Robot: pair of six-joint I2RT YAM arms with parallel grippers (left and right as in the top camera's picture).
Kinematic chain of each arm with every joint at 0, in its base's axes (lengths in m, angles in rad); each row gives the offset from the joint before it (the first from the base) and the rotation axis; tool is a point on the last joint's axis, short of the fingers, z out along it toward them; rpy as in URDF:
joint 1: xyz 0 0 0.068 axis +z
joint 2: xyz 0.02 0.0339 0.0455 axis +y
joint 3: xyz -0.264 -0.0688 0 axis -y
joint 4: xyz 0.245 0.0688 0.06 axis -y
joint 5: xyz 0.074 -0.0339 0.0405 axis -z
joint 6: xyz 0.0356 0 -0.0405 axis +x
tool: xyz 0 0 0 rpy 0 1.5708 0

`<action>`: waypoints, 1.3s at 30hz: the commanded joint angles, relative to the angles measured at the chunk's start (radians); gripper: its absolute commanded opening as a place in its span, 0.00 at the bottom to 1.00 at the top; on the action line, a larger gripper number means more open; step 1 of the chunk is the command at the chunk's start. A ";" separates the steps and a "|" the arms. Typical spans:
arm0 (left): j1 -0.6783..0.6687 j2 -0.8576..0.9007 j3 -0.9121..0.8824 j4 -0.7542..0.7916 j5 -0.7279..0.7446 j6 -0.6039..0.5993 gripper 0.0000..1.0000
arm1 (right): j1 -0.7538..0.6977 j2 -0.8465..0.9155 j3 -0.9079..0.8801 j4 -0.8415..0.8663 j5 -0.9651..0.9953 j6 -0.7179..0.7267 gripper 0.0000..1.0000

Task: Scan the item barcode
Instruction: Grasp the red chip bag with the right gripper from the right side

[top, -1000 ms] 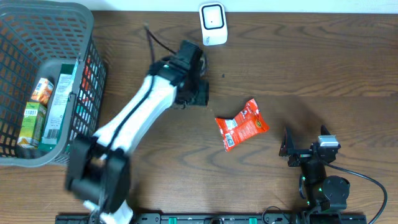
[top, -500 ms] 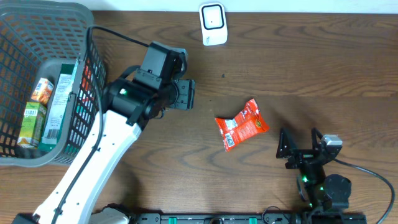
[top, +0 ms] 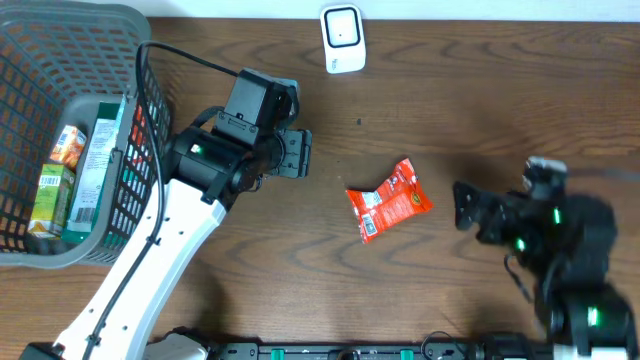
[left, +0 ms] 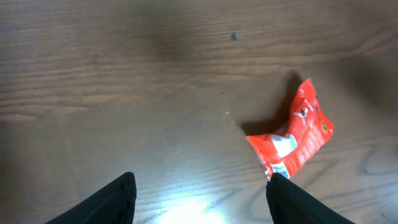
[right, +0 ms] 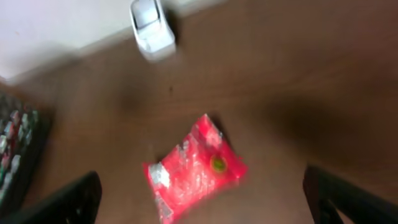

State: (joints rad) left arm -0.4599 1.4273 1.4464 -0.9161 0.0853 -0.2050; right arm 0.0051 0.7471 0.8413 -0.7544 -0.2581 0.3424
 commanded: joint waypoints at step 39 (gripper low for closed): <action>0.023 0.204 -0.005 0.006 -0.034 -0.051 0.68 | 0.286 1.058 0.127 0.386 -0.229 0.042 0.10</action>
State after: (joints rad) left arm -0.4393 1.6234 1.4460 -0.9119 0.0677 -0.2432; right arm 0.2874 1.7950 0.9657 -0.3874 -0.5453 0.3813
